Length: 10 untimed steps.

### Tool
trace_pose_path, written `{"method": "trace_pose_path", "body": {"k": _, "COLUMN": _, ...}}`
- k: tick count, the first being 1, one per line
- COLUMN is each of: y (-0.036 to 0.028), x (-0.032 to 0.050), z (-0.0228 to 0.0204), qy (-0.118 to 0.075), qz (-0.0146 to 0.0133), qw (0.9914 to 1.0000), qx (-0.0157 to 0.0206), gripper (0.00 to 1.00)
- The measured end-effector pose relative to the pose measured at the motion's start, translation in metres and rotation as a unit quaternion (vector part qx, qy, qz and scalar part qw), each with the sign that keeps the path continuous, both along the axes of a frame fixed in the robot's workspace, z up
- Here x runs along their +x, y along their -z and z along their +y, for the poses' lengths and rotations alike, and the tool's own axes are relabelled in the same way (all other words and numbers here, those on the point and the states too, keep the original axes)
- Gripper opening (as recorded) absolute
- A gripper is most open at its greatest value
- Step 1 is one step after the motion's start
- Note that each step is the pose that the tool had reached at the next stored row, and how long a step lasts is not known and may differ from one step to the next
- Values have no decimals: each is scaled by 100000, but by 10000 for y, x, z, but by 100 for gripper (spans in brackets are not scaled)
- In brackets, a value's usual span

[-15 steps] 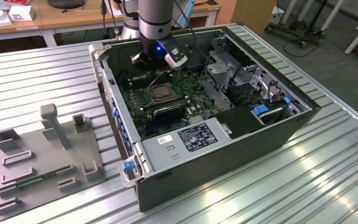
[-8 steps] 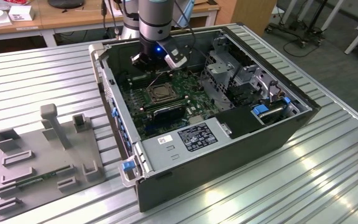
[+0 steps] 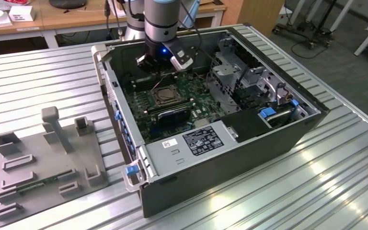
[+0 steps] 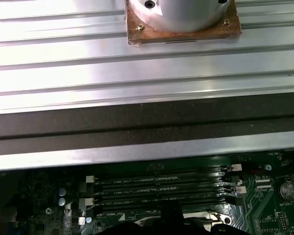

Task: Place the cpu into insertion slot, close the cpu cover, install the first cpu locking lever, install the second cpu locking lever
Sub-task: 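Install the first cpu locking lever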

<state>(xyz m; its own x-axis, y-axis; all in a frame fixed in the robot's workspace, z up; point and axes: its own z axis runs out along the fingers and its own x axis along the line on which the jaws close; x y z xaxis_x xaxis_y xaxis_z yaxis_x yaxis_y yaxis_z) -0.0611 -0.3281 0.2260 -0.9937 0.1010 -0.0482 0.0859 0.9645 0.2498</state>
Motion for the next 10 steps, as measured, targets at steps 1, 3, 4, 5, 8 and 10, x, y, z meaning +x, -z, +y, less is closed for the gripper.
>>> {"method": "trace_pose_path", "body": {"k": 1, "y": 4, "x": 6, "z": 2, "qy": -2, "qz": 4, "qw": 100000, "qx": 29, "gripper": 11}}
{"method": "trace_pose_path", "body": {"k": 3, "y": 22, "x": 23, "z": 3, "qy": -1, "qz": 2, "qw": 100000, "qx": 116, "gripper": 11}}
{"method": "trace_pose_path", "body": {"k": 4, "y": 25, "x": 27, "z": 3, "qy": -2, "qz": 6, "qw": 100000, "qx": 128, "gripper": 11}}
{"method": "trace_pose_path", "body": {"k": 5, "y": 25, "x": 28, "z": 3, "qy": 0, "qz": 11, "qw": 100000, "qx": 121, "gripper": 11}}
{"method": "trace_pose_path", "body": {"k": 8, "y": 27, "x": 28, "z": 3, "qy": 4, "qz": 4, "qw": 100000, "qx": 133, "gripper": 11}}
{"method": "trace_pose_path", "body": {"k": 10, "y": 28, "x": 29, "z": 3, "qy": 1, "qz": 3, "qw": 100000, "qx": 131, "gripper": 11}}
